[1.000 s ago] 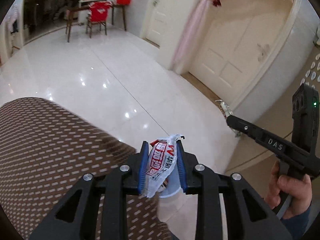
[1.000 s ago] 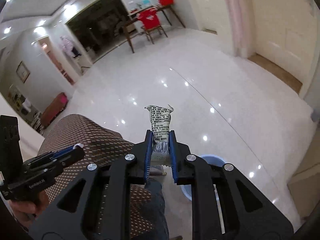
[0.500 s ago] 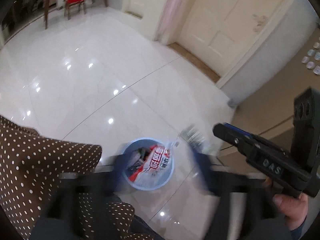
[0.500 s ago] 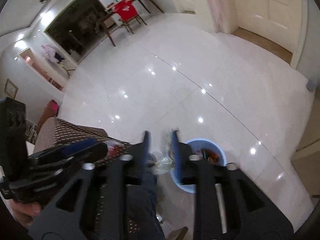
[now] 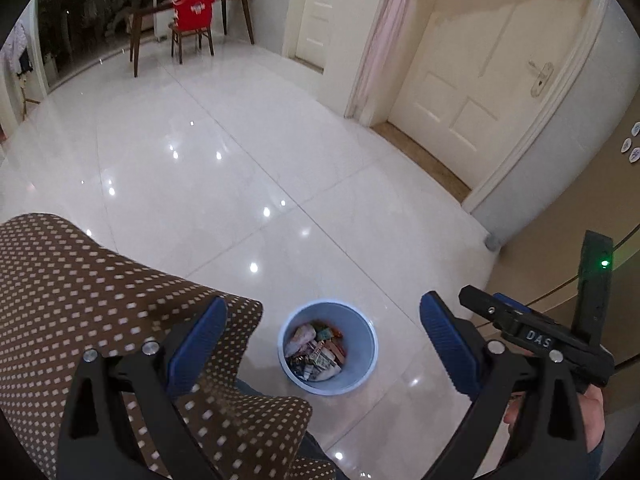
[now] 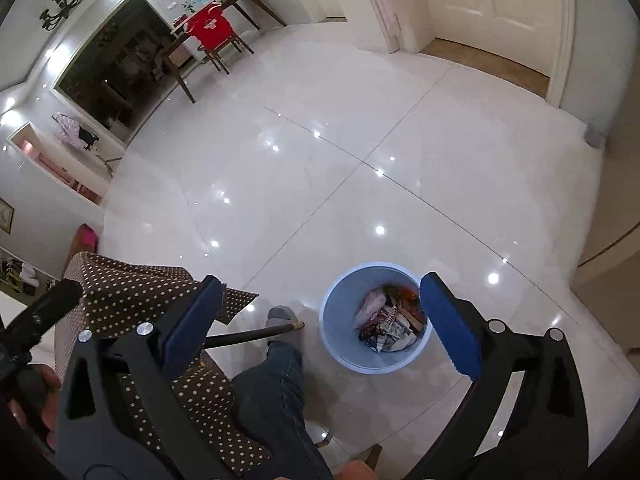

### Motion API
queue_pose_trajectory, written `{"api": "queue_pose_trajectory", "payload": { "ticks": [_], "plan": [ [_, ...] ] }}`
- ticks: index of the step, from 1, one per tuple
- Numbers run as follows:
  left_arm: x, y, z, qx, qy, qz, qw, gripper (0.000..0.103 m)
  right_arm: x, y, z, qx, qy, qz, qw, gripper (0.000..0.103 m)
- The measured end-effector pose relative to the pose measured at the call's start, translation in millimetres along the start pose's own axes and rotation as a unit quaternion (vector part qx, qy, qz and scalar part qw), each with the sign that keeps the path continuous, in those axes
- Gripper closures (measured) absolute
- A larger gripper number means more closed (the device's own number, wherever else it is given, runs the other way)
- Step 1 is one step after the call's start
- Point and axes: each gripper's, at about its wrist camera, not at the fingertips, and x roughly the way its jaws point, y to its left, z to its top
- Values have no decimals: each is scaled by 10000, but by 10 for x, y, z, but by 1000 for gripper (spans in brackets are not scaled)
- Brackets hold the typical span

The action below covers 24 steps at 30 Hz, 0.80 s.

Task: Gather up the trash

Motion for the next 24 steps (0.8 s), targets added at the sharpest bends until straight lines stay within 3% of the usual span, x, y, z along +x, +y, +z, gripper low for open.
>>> {"api": "queue_pose_trajectory", "payload": {
  "ticks": [12, 17, 24],
  "plan": [
    [-944, 176, -257, -90, -741, 359, 9966, 8, -485, 622, 21, -558, -358, 157, 9977, 6],
    [-1410, 355, -451, -247, -1327, 899, 9868, 8, -769, 1008, -23, -951, -570, 247, 9935, 6],
    [-2077, 601, -698, -379, -1861, 1429, 9713, 8, -1218, 1629, -202, -1553, -940, 376, 9827, 6]
  ]
}}
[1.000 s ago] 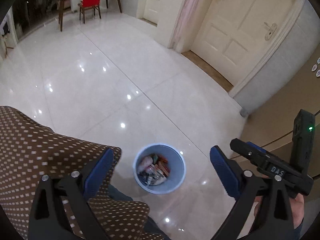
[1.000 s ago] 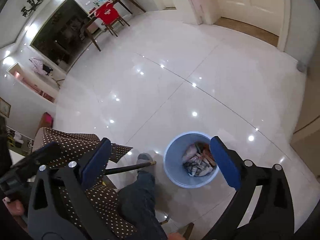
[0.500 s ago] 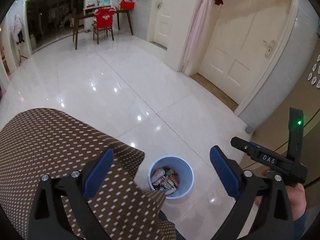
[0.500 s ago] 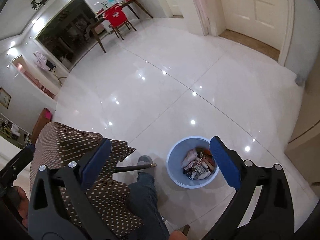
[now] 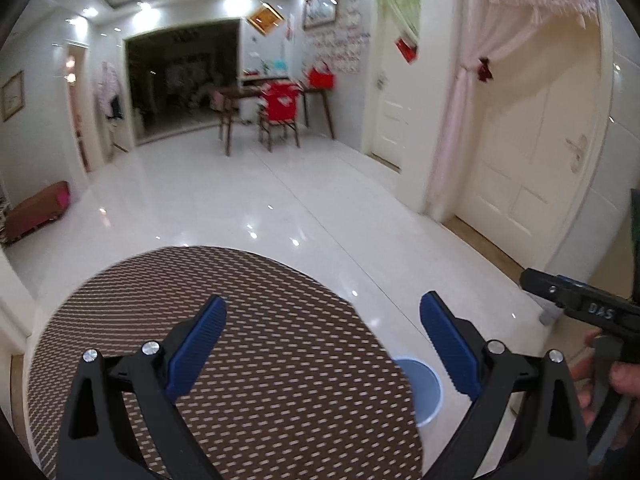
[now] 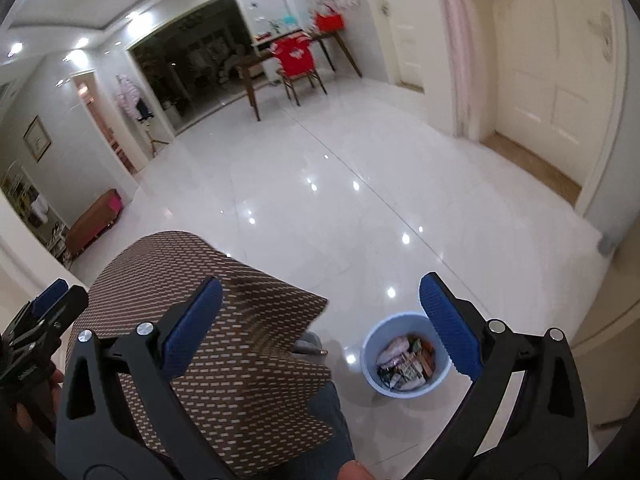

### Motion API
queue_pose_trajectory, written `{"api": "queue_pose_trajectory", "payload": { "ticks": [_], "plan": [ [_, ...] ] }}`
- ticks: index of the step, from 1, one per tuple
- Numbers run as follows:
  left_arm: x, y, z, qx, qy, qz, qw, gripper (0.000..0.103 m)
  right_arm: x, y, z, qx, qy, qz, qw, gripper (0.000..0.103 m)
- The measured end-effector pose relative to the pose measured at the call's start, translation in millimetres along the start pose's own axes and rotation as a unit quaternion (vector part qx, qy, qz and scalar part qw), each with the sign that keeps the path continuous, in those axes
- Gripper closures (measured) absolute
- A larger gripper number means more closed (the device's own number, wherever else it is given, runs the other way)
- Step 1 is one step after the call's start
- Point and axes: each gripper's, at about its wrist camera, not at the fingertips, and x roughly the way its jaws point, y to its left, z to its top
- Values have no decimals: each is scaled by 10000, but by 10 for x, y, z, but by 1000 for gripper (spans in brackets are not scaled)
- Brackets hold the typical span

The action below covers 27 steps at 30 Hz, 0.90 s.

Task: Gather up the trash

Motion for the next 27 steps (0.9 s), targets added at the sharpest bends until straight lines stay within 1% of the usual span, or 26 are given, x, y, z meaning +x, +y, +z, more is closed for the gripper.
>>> {"api": "queue_pose_trajectory", "payload": {
  "ticks": [3, 6, 7, 10, 12, 16, 18, 24, 27],
  "plan": [
    [-318, 191, 5, -113, -234, 112, 9996, 8, -228, 364, 25, -267, -221, 125, 9993, 6],
    [-550, 280, -1, -143, -418, 317, 9985, 8, -393, 637, 24, -454, -418, 172, 9979, 6],
    [-659, 317, -10, -135, -545, 369, 9977, 8, -473, 747, 23, -547, -512, 210, 9970, 6],
    [-890, 408, -29, -180, -801, 429, 9957, 7, -683, 1017, 17, -799, -780, 237, 9935, 6],
    [-1013, 454, -39, -204, -907, 463, 9946, 7, -828, 1190, 13, -969, -977, 243, 9902, 6],
    [-1214, 560, -26, -306, -1034, 700, 9917, 6, -1067, 1469, -28, -1241, -1324, 232, 9831, 6],
    [-1358, 608, -9, -429, -1157, 887, 9884, 5, -1159, 1560, -59, -1353, -1473, 202, 9796, 6],
    [-1713, 671, 77, -569, -1516, 1132, 9803, 5, -1344, 1713, -125, -1499, -1842, 174, 9712, 6],
    [-1827, 664, 104, -640, -1665, 1161, 9771, 5, -1393, 1747, -157, -1551, -1956, 163, 9682, 6]
  ]
}}
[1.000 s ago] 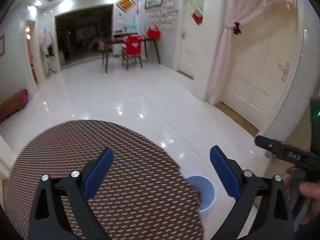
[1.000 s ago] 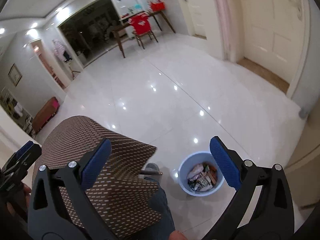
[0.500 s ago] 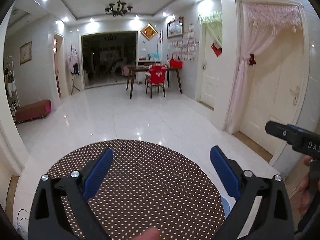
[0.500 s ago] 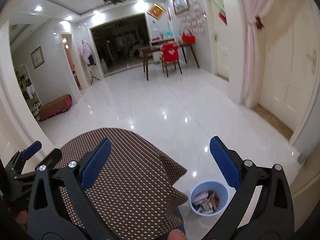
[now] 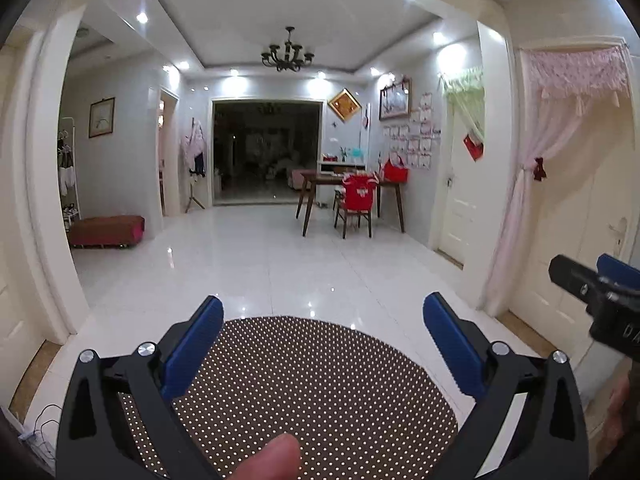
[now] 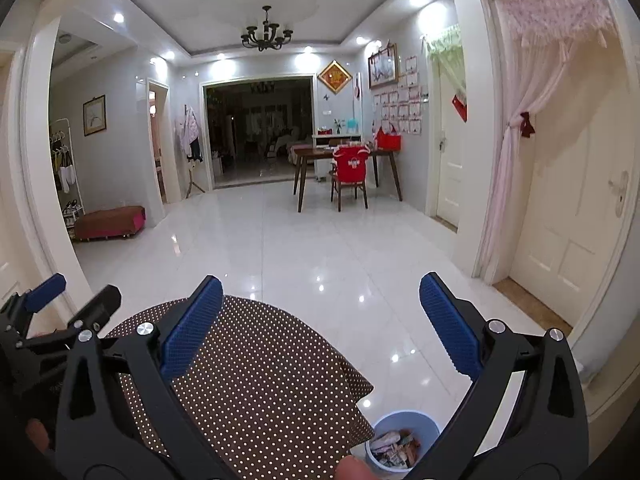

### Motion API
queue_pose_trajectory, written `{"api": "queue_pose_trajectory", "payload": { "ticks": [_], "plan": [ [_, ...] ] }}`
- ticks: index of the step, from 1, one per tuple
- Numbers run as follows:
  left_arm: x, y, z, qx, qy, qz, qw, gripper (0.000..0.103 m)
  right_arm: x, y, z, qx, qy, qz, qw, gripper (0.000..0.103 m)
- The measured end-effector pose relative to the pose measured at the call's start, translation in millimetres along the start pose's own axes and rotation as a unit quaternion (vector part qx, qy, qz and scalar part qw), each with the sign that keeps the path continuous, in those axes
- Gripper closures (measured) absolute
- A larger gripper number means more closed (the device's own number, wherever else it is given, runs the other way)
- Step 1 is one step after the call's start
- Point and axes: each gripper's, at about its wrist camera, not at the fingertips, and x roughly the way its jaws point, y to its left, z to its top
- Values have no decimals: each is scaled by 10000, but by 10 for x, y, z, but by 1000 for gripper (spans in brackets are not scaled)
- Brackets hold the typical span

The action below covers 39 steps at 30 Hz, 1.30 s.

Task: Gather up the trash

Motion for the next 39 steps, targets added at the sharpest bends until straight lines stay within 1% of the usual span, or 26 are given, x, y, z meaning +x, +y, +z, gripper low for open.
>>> {"api": "queue_pose_trajectory", "payload": {
  "ticks": [3, 8, 17, 24, 30, 39],
  "plan": [
    [-64, 22, 40, -66, -72, 7, 10000, 5, -26, 34, 15, -43, -89, -10, 10000, 6],
    [-126, 25, 42, -153, -143, -76, 9998, 5, -36, 46, -14, -55, -111, -46, 9999, 6],
    [-188, -1, 11, -91, -121, -52, 9999, 5, -80, 43, -21, -48, -127, -46, 9999, 6],
    [-169, -19, -10, -67, -102, 28, 9999, 5, -80, 63, -33, -47, -118, -43, 9999, 6],
    [-151, 15, -10, -52, -80, 17, 10000, 5, -56, 59, -45, -31, -59, -16, 10000, 6],
    [-133, 10, -26, -39, -83, 33, 10000, 5, 48, -51, -8, -21, 16, 17, 10000, 6]
  ]
}}
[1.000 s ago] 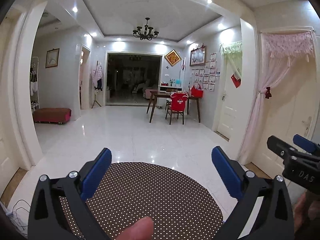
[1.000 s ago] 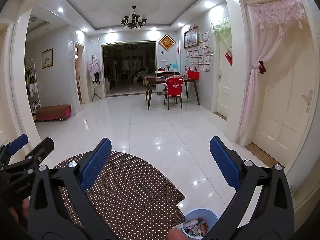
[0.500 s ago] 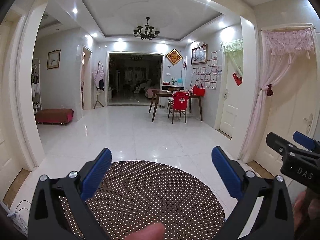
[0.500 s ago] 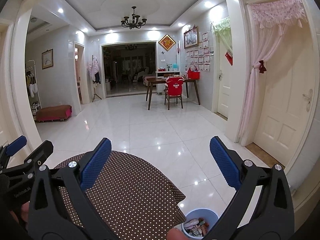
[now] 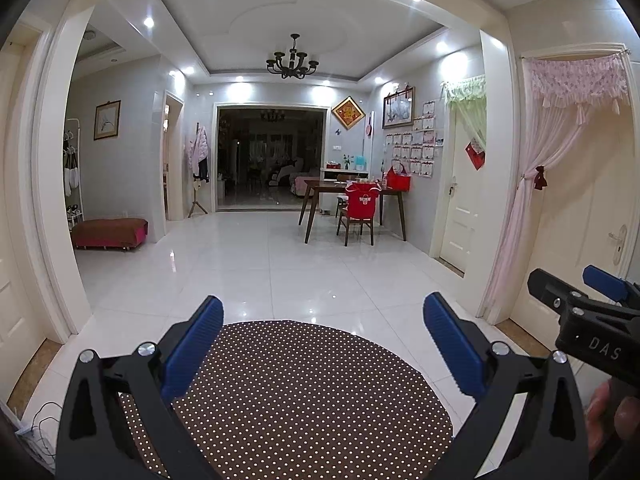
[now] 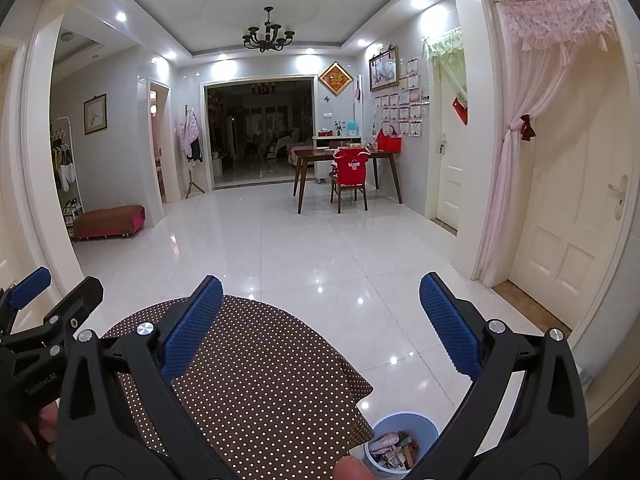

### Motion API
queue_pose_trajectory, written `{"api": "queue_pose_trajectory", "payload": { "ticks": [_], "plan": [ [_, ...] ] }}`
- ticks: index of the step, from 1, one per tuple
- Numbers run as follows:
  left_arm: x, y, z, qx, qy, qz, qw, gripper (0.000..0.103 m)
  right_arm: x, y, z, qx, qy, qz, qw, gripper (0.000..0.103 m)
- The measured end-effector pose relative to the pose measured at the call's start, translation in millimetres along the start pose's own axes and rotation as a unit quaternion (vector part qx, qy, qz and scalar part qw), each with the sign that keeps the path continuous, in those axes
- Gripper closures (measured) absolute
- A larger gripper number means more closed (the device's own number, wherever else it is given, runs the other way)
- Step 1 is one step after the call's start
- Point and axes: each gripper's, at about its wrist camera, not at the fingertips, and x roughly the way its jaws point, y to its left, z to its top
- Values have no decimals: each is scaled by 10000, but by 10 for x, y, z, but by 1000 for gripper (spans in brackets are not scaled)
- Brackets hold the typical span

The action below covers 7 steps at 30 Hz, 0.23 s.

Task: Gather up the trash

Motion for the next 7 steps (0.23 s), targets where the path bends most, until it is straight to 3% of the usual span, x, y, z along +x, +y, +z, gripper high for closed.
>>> {"api": "queue_pose_trajectory", "payload": {
  "ticks": [7],
  "plan": [
    [48, 50, -22, -26, 52, 96, 9999, 5, 29, 3, -20, -8, 33, 33, 10000, 6]
  ]
}}
